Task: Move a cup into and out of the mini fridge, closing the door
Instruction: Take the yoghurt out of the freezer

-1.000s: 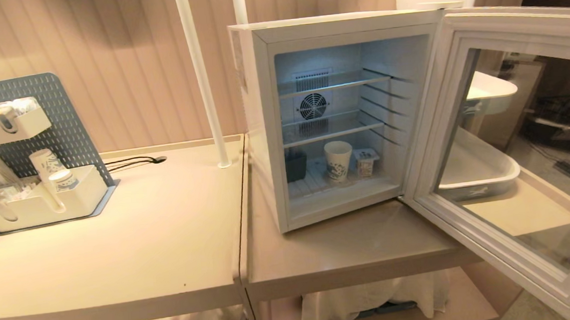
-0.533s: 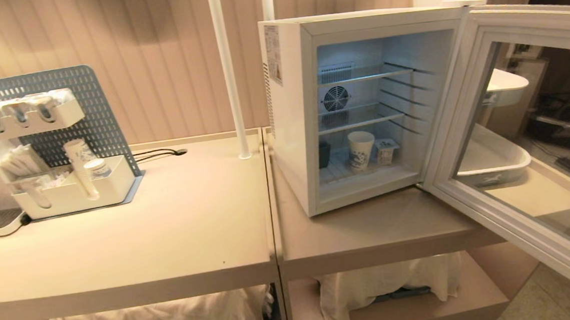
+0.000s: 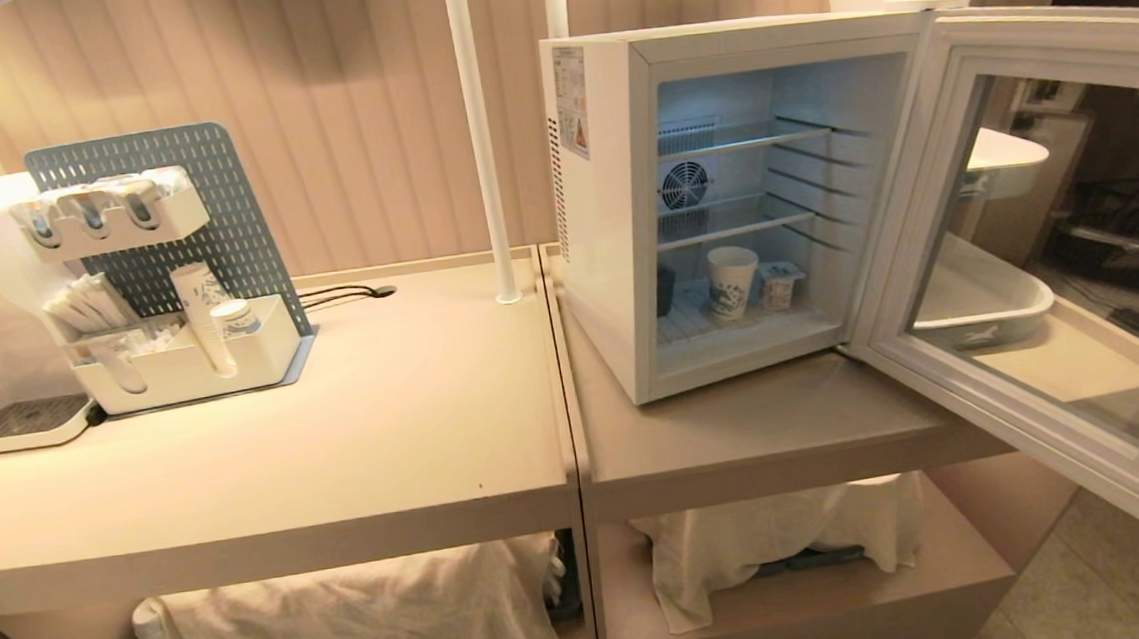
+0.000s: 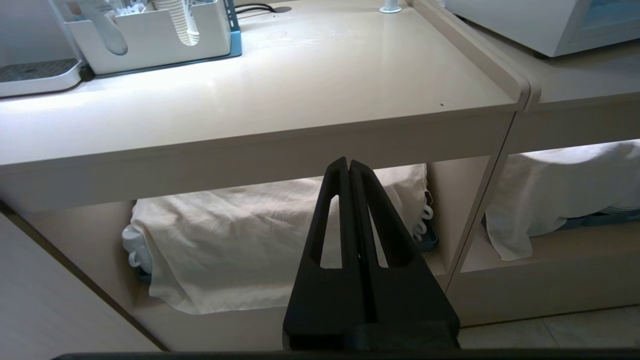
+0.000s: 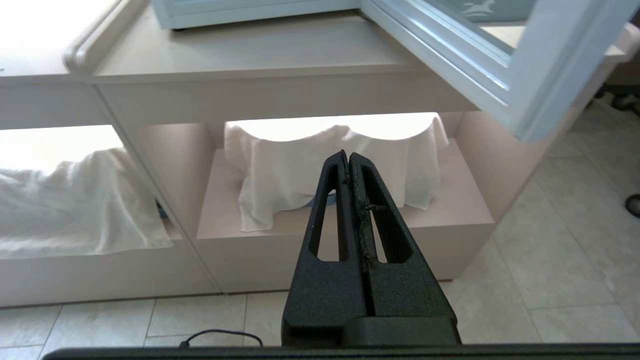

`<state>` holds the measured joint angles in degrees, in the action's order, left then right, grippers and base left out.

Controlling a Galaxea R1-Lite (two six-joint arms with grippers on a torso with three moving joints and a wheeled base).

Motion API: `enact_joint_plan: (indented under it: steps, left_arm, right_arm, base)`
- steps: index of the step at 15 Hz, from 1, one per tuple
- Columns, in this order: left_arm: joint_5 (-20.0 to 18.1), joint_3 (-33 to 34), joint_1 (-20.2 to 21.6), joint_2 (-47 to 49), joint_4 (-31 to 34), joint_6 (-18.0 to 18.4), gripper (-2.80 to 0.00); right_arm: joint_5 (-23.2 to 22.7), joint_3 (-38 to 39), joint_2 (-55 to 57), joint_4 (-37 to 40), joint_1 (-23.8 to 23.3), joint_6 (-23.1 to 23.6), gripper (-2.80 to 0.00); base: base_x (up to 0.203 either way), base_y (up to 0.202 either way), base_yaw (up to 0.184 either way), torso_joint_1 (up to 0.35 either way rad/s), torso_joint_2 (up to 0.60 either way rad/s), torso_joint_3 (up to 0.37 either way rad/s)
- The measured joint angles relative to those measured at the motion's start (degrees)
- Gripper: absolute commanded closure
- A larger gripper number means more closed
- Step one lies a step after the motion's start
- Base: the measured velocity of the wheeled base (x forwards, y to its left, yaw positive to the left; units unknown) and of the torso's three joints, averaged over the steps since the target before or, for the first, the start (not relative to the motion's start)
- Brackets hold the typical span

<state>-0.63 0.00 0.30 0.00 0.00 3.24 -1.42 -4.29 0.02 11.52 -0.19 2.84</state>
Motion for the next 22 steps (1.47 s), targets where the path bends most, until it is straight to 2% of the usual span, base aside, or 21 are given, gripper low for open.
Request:
enact_joint_plan:
  steps: [6,9,12,14,16,19,22]
  left_arm:
    - [0.03,0.00,0.05,0.00,0.07,0.00,0.00]
    - [0.01,0.00,0.02,0.00,0.10,0.02,0.00]
    - [0.17,0.00,0.02,0.00,0.04,-0.86,0.00]
    - [0.19,0.00,0.02,0.00,0.02,-0.67,0.00]
    - [0.11,0.00,0.02,0.00,0.10,-0.38,0.00]
    - [0.12,0.00,0.02,0.00,-0.02,-0.33,0.00]
    - [0.06,0.00,0.02,0.00,-0.04,-0.19,0.00]
  right_arm:
    - [-0.03,-0.37,0.02,-1.71,-0.02,-0.87,0.00]
    - [-0.10,-10.99,3.16,-3.18,-0.06,-2.13,0.00]
    - [-0.76,-22.50,15.94,-3.09,-0.11,-3.06,0.00]
    - [-3.37,-26.68,24.30,-3.17,-0.06,-3.35,0.00]
    - [-6.84,-28.21,28.88,-3.28,-0.01,-3.75,0.00]
    - [-7.33,-27.80,30.29,-3.29,0.00,-3.74,0.00]
    - [-7.33,-26.69,30.62,-3.25,0.05,-3.69,0.00]
  base:
    - [0.000,0.000,0.000,0.000,0.00,0.000]
    - [0.000,0.000,0.000,0.000,0.00,0.000]
    - [0.000,0.000,0.000,0.000,0.00,0.000]
    - [0.000,0.000,0.000,0.000,0.00,0.000]
    - [0.000,0.000,0.000,0.000,0.00,0.000]
    - [0.018,0.000,-0.002,0.000,0.00,0.002]
    - [0.153,0.000,0.001,0.006,0.01,0.000]
